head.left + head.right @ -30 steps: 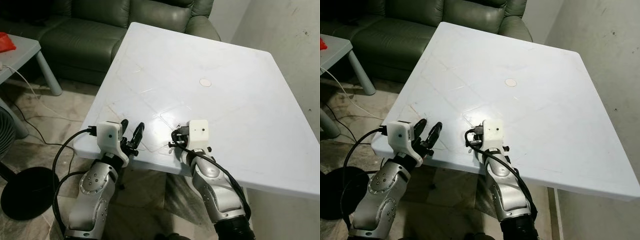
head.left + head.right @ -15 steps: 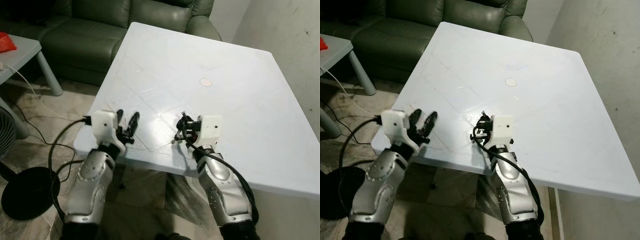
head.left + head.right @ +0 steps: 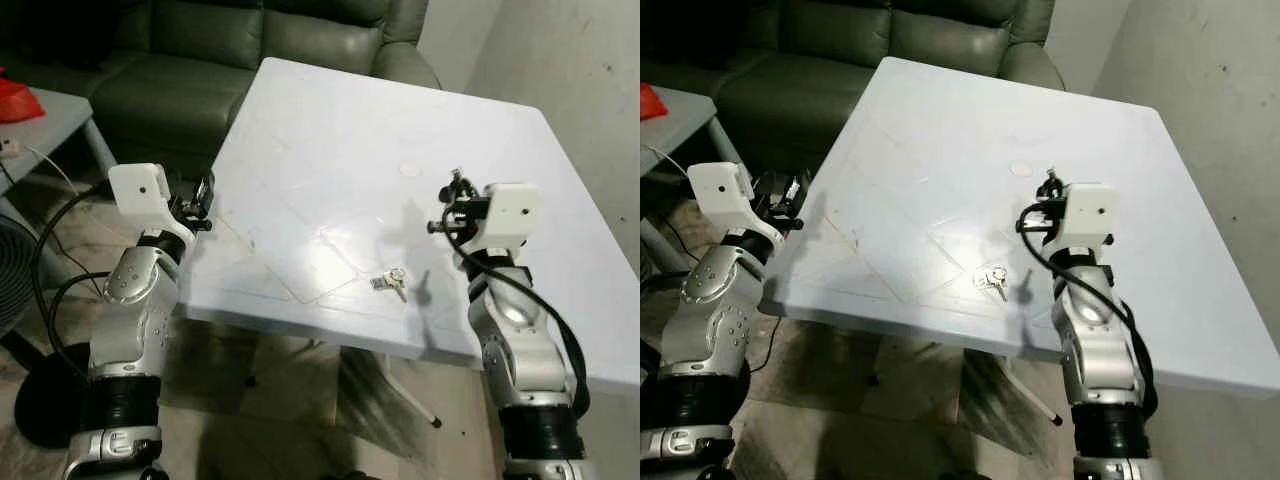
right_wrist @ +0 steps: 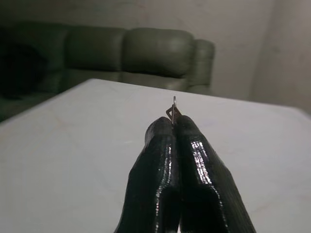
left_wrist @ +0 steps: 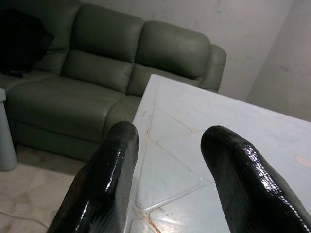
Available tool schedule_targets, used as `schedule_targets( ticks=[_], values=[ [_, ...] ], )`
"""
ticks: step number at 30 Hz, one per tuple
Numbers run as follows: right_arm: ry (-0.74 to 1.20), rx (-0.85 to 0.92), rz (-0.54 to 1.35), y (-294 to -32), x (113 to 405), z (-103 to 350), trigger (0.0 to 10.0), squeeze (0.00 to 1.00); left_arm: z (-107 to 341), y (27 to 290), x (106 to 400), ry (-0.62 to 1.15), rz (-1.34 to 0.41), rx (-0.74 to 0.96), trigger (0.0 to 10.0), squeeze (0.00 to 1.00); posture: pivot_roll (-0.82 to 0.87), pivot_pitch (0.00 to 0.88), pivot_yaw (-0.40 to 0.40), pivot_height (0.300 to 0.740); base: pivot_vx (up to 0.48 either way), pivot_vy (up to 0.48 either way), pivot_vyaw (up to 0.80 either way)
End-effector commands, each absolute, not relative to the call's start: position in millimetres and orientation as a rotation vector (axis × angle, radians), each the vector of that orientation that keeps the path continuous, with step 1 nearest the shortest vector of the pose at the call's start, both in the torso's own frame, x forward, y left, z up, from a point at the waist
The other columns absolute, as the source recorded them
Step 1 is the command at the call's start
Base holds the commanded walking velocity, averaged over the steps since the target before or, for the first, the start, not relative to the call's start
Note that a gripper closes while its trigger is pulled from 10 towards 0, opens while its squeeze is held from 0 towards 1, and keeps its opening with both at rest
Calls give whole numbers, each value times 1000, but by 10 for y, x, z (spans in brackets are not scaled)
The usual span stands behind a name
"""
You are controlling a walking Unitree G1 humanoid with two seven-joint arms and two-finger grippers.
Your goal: Hang keys on a hook
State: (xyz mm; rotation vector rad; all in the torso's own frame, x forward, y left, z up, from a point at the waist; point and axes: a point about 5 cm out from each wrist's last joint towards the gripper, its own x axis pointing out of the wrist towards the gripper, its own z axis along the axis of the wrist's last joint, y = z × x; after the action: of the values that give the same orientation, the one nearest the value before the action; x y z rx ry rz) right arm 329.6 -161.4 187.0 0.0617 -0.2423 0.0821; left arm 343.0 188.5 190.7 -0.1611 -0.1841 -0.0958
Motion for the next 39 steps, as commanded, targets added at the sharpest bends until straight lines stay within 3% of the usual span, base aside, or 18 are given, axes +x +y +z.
schedule_targets(
  ticks=[1, 13, 20, 39],
  values=[
    [-282, 82, 111, -1630, 3281, 1930, 10000, 0, 2000, 1819, 3441, -217, -117, -170, 10000, 0, -96, 5, -73, 724, 0, 0, 0],
    [-237, 4, 114, -1636, 3118, 1699, 10000, 0, 1803, 1698, 3357, -206, -202, -169, 10000, 0, -123, 0, -59, 724, 0, 0, 0],
    [-235, -23, 69, -1723, 3217, 1756, 10000, 0, 1874, 1771, 3482, -206, -152, -173, 10000, 0, -129, 0, -43, 724, 0, 0, -796],
    [-176, -62, 144, -1569, 3236, 1644, 10000, 0, 1836, 1708, 3512, -202, -150, -98, 10000, 0, -111, 0, -53, 724, 0, 0, -767]
  ],
)
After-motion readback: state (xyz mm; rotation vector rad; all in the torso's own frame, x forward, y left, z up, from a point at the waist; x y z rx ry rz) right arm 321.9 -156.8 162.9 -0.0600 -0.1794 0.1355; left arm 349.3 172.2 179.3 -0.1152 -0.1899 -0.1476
